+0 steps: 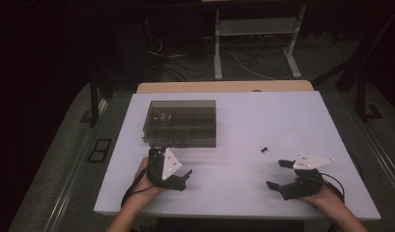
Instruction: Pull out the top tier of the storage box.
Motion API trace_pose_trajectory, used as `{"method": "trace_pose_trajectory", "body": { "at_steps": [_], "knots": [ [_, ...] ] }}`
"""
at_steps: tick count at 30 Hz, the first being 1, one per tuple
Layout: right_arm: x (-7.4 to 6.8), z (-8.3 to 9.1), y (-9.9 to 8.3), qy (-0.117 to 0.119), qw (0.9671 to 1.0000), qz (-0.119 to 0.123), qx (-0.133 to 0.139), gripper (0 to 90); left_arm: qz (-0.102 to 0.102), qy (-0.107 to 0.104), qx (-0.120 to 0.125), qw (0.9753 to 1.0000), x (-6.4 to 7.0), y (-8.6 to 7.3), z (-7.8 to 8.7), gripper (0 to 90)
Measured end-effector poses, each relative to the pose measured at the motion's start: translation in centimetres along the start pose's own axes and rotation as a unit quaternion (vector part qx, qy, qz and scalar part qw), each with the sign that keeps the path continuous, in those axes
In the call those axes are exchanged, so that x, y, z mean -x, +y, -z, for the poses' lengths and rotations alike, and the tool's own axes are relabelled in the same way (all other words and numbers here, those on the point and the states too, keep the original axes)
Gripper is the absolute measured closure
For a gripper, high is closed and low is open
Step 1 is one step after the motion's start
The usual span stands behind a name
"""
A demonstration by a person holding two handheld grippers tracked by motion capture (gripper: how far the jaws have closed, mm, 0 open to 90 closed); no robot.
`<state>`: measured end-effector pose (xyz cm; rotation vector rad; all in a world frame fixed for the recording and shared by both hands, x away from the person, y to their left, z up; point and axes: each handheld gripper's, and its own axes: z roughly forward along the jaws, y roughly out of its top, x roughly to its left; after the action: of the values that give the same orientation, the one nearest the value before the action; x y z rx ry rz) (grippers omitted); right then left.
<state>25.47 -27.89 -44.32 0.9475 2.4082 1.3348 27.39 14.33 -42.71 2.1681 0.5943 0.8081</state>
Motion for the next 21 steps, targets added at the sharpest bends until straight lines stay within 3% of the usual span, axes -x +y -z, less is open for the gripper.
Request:
{"method": "trace_pose_trajectory", "body": {
  "at_steps": [4, 7, 11, 14, 17, 21],
  "knots": [
    [0.0, 0.0, 0.0, 0.0, 1.0, 0.0, 0.0, 8.2, 0.029, -0.015, 0.006, 0.9995, -0.2, -0.1, -0.1, 0.0],
    [0.0, 0.0, 0.0, 0.0, 1.0, 0.0, 0.0, 8.2, 0.036, -0.025, 0.006, 0.999, -0.6, -0.2, 0.0, 0.0],
    [0.0, 0.0, 0.0, 0.0, 1.0, 0.0, -0.001, 8.2, 0.064, -0.037, 0.013, 0.9972, -1.0, -0.3, 0.0, 0.0],
    [0.0, 0.0, 0.0, 0.0, 1.0, 0.0, 0.0, 8.2, 0.1, -0.048, 0.023, 0.9935, -1.2, -0.5, -0.1, 0.0],
    [0.0, 0.0, 0.0, 0.001, 1.0, 0.0, -0.001, 8.2, 0.116, -0.06, 0.025, 0.9912, -1.6, -0.6, -0.1, 0.0],
    [0.0, 0.0, 0.0, 0.001, 1.0, 0.001, -0.001, 8.2, 0.146, -0.08, 0.031, 0.9856, -2.1, -0.6, 0.0, 0.0]
  ]
}}
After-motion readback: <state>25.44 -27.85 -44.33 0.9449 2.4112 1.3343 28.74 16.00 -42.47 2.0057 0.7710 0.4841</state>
